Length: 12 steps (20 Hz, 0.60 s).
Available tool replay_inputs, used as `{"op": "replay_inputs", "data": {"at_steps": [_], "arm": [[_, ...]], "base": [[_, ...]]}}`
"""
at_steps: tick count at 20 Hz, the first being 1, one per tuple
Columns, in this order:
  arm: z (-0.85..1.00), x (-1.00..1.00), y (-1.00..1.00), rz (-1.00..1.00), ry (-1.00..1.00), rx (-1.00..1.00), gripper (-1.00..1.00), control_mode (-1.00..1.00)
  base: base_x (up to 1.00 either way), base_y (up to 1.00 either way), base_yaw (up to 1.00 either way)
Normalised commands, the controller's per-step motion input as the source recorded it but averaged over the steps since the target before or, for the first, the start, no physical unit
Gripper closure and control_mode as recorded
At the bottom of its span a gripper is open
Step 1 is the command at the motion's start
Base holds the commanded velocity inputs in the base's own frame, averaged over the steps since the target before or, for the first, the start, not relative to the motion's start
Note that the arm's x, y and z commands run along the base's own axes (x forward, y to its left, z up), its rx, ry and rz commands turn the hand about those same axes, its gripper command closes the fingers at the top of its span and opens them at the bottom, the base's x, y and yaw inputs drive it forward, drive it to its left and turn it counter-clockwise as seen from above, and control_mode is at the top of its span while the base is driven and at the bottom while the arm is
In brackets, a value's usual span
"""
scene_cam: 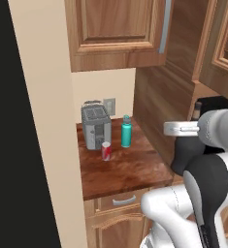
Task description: Sort all alcoholic drinks to one cabinet, and non-alcoholic drinks to the other.
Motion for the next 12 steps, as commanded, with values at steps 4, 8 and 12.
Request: {"op": "replay_inputs", "data": {"at_steps": [4,8,12], "arm": [[0.0,-0.04,0.0,0.0,0.01,0.0,1.0,1.0],[0.0,0.0,0.0,0.0,0.0,0.0,1.0,1.0],[0.0,0.0,0.0,0.0,0.0,0.0,1.0,1.0]], "base": [[-0.26,0.0,0.0],[-0.99,-0.04,0.0],[-1.0,-0.12,0.0]]}}
